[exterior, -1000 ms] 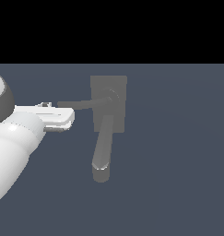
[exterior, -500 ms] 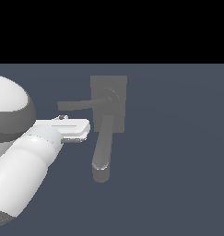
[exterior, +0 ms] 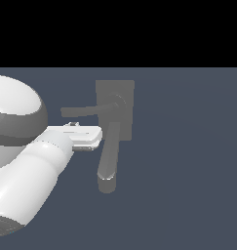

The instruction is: Turn on the faucet by rotating a designated handle.

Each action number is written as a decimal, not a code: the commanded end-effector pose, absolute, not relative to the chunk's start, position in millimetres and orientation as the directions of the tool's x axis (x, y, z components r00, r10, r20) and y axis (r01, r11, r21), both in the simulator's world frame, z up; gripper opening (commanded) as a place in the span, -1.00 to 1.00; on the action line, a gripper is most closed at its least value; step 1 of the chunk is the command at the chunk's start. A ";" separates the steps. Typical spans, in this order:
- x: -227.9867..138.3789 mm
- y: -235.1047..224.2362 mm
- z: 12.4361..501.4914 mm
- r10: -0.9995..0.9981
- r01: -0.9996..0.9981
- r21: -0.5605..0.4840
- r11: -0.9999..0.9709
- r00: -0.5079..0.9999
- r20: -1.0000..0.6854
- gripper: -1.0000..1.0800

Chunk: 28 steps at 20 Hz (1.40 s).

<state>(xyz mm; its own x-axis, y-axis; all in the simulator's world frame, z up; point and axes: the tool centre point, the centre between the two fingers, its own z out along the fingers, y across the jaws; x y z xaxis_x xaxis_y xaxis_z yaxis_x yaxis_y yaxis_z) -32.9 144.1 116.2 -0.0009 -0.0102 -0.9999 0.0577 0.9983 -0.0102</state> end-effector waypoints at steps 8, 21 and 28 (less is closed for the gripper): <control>-32.6 146.1 135.1 -0.009 0.059 -0.009 0.998 -0.001 -1.000 -1.00; -32.1 151.8 180.9 -0.008 0.059 -0.008 0.998 -0.001 -1.000 -1.00; -32.6 144.1 192.1 -0.009 0.061 -0.009 0.998 -0.007 -1.000 -1.00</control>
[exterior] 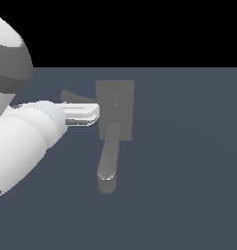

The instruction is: Turn on the faucet by rotating a designated handle.

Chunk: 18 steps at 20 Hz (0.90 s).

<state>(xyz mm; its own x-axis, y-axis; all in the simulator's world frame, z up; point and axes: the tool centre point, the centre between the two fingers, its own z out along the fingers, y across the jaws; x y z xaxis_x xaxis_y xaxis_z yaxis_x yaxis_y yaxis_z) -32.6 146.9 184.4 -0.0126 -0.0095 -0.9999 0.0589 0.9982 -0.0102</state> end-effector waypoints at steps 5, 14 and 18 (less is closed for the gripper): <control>-32.9 138.9 209.4 -0.008 0.060 -0.009 0.998 -0.005 -1.000 -1.00; -33.4 129.5 240.8 -0.008 0.059 -0.008 0.998 -0.001 -1.000 -1.00; -34.5 126.1 236.3 -0.009 0.062 -0.010 0.998 -0.014 -1.000 -1.00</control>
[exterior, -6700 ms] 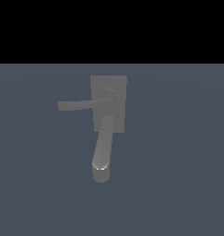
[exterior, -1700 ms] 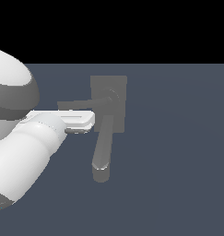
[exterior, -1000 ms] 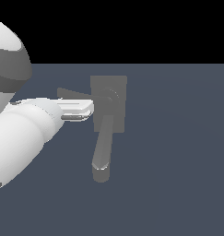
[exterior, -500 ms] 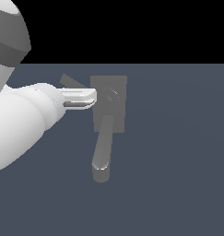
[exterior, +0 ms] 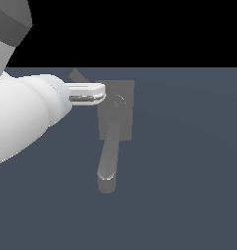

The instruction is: Turn on the faucet by rotating a designated handle.

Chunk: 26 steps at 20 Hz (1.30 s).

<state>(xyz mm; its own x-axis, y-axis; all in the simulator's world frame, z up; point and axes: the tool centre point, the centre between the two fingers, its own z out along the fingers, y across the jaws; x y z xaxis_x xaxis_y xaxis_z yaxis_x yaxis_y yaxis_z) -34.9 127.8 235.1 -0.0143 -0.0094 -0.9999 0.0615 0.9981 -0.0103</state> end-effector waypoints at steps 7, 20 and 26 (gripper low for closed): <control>-35.2 108.8 254.9 -0.009 0.061 -0.009 0.998 -0.010 -1.000 -1.00; -36.6 76.4 290.4 -0.008 0.059 -0.008 0.998 -0.001 -1.000 -1.00; -39.6 64.0 281.7 -0.009 0.060 -0.010 0.998 -0.020 -1.000 -1.00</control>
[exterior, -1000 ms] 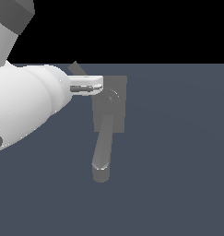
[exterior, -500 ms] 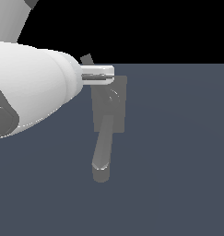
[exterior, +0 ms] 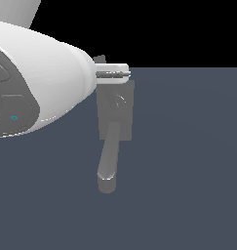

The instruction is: Turn on the faucet by rotating a designated handle.

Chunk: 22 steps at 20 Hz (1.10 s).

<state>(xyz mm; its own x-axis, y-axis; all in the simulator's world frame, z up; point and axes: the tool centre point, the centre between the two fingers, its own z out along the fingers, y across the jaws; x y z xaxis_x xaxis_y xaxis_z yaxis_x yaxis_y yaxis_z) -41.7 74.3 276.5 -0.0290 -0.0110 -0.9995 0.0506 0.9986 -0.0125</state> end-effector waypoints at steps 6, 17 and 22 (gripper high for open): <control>-40.1 42.0 291.0 -0.009 0.060 -0.009 0.998 -0.013 -1.000 -1.00; -48.7 13.0 285.2 0.060 0.081 0.061 0.995 0.017 -0.998 -1.00; -47.9 -3.4 284.6 0.044 0.076 0.045 0.996 0.012 -0.999 -1.00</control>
<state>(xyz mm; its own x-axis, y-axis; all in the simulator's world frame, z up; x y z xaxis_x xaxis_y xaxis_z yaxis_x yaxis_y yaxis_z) -50.8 2.8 283.7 0.0164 0.0550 -0.9983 0.0796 0.9952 0.0562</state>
